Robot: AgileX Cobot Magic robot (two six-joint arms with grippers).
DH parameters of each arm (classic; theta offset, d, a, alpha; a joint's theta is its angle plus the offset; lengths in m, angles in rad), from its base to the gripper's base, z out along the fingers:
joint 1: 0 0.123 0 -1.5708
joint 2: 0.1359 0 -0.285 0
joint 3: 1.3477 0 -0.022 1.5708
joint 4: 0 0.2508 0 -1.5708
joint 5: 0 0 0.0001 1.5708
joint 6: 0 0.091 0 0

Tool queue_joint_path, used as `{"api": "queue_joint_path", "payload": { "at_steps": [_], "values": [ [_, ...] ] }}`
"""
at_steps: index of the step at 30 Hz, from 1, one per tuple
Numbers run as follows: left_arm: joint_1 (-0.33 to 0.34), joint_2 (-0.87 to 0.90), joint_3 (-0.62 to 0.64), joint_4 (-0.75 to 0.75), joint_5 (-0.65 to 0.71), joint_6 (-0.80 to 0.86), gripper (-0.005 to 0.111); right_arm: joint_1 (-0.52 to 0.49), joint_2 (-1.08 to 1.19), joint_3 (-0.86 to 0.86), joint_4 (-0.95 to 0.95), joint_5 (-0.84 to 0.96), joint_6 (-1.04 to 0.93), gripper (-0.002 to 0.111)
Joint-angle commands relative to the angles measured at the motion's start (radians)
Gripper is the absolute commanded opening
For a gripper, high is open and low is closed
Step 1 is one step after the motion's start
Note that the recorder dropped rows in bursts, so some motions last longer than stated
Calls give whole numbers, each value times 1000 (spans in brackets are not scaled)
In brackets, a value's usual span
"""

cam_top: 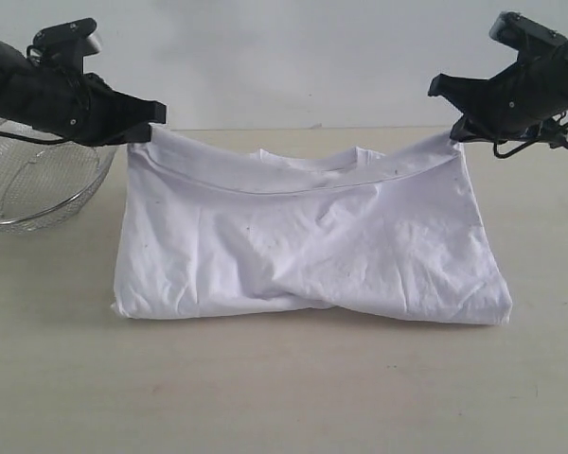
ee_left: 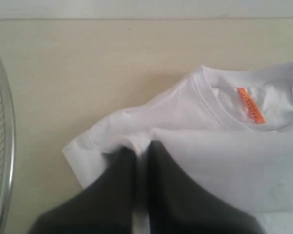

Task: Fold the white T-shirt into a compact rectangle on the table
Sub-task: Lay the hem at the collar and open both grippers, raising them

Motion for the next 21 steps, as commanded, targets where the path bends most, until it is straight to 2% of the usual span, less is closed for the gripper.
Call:
{"api": "queue_joint_path", "payload": {
  "at_steps": [1,15,18,21],
  "values": [
    [2,35,-13,5,-23,31,4,-3,-2,-4,2,-34,-9,0],
    [2,77,-77,5,-19,39,4,-3,28,-6,2,-95,-28,1],
    [2,91,-88,5,-9,39,4,-3,28,-6,2,-110,-28,9],
    [2,105,-101,5,-7,39,7,-3,28,-6,2,-126,-28,24]
  ]
}}
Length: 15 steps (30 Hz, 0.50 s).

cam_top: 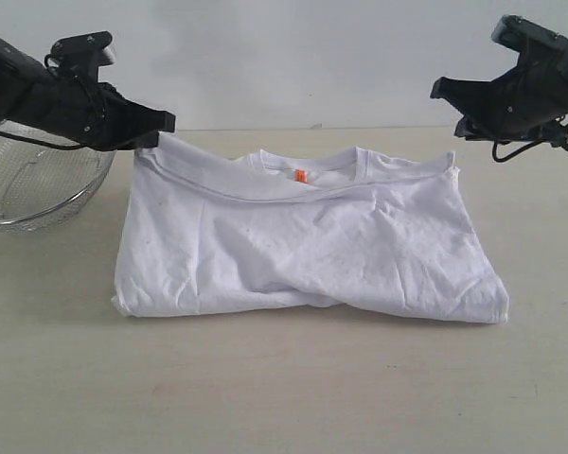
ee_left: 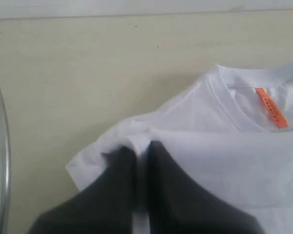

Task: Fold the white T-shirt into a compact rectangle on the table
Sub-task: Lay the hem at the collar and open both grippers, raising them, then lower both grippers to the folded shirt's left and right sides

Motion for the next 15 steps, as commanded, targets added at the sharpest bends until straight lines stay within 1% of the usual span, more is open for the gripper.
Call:
{"api": "queue_joint_path", "payload": {
  "at_steps": [1,2,3,4,5,6,11,12,13,14,15],
  "values": [
    [2,15,-27,3,3,5,11,-3,-2,-5,-2,-38,-11,32],
    [2,19,-36,3,3,5,16,-3,-2,-5,-2,-40,-7,39],
    [2,19,-52,3,7,5,25,-3,-2,-5,-2,-38,-4,50],
    [3,19,-70,3,20,5,34,-3,-2,-5,-2,-25,-2,51],
    [5,19,-79,3,25,5,37,-3,-4,-5,-2,-22,-2,50],
    [11,19,-99,3,40,5,40,-3,-11,-5,-2,-19,-2,46],
    [39,17,-119,3,72,5,39,-3,-73,-5,-6,6,-37,20],
    [43,9,-119,3,101,-22,35,-3,-85,-5,-6,30,-65,14],
    [45,-1,-119,7,129,-25,28,-3,-92,-5,-6,58,-94,8],
    [45,-16,-119,7,176,-25,16,-3,-97,-5,-6,93,-113,3],
    [45,-33,-119,19,214,-20,6,-3,-99,-5,-6,130,-118,0]
  ]
}}
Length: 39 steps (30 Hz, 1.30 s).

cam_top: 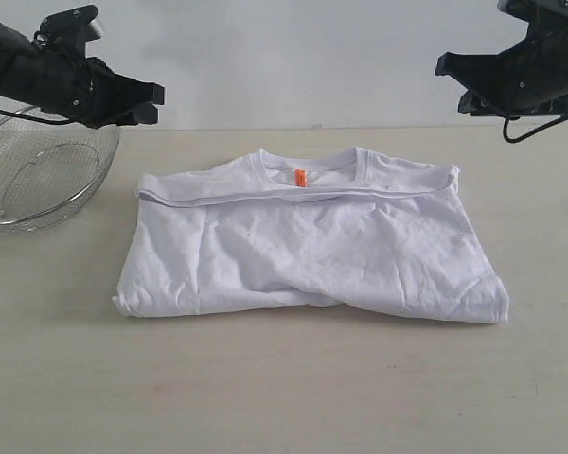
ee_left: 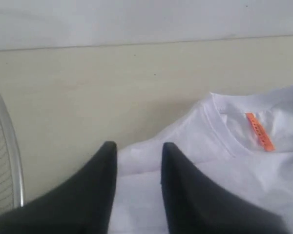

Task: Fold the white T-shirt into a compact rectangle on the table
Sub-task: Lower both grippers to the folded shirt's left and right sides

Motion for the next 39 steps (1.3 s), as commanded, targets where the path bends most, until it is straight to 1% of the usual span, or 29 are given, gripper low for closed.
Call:
{"api": "queue_joint_path", "payload": {
  "at_steps": [1,3,5,7,10,12,14,18,21,23,27,33,36,39],
  "values": [
    [2,-71,-7,46,163,-9,4,-3,-23,-5,-6,136,-54,0],
    [2,-98,-7,75,288,-21,4,-3,-23,-3,-4,233,-51,0],
    [2,-129,-7,135,409,-86,4,-6,-33,-1,-9,340,-51,0],
    [0,-154,4,175,497,-133,4,-6,-61,23,-14,385,-51,0],
    [0,-195,63,208,546,-168,4,-7,-120,88,-50,383,-42,0],
    [0,-224,122,215,560,-180,4,-8,-162,147,-57,414,-32,0],
    [-2,-256,202,206,560,-185,4,-3,-190,209,-46,429,-44,0],
    [-23,-296,346,154,564,-189,4,-3,-231,307,81,427,-128,0],
    [-70,-300,435,158,520,-182,4,16,-241,364,182,446,-222,0],
    [-100,-298,480,159,482,-183,4,40,-244,389,187,441,-235,0],
    [-138,-295,509,159,382,-194,4,96,-244,405,178,420,-248,0],
    [-142,-288,509,160,263,-198,4,156,-244,405,180,371,-260,0],
    [-142,-258,509,152,243,-198,4,163,-244,405,176,364,-255,0],
    [-142,-218,509,152,239,-198,4,163,-244,405,103,345,-191,0]
  ]
}}
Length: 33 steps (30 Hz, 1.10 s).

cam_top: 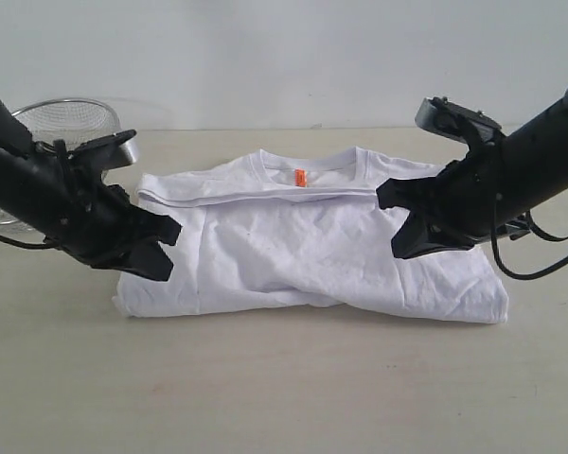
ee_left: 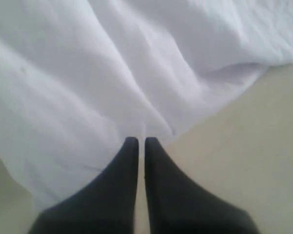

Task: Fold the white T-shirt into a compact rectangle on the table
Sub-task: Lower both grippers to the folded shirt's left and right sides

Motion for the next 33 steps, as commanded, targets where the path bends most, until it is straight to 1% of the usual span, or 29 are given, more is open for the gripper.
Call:
{"api": "queue_joint_path", "payload": {
  "at_steps": [1,5,8,12,19,24,28,33],
  "values": [
    [-5,58,7,-14,-26,-9,4,0,-11,4,-109,-38,88,0],
    [-5,106,7,-14,-55,-9,4,0,-11,4,-227,-63,180,0],
    [-5,134,7,-14,-79,-9,4,0,-11,4,-241,-65,191,0],
    [-5,161,7,-14,-79,-9,4,0,-11,4,-281,-54,202,0],
    [-5,162,7,10,-74,-9,4,0,-10,4,-465,-31,360,0],
    [-5,162,7,18,-74,-9,4,0,-8,4,-509,-31,407,0],
    [-5,162,7,21,-72,-9,4,0,6,4,-584,-33,473,0],
    [-5,162,7,30,-68,-9,4,0,83,4,-591,-43,491,0]
  ]
}}
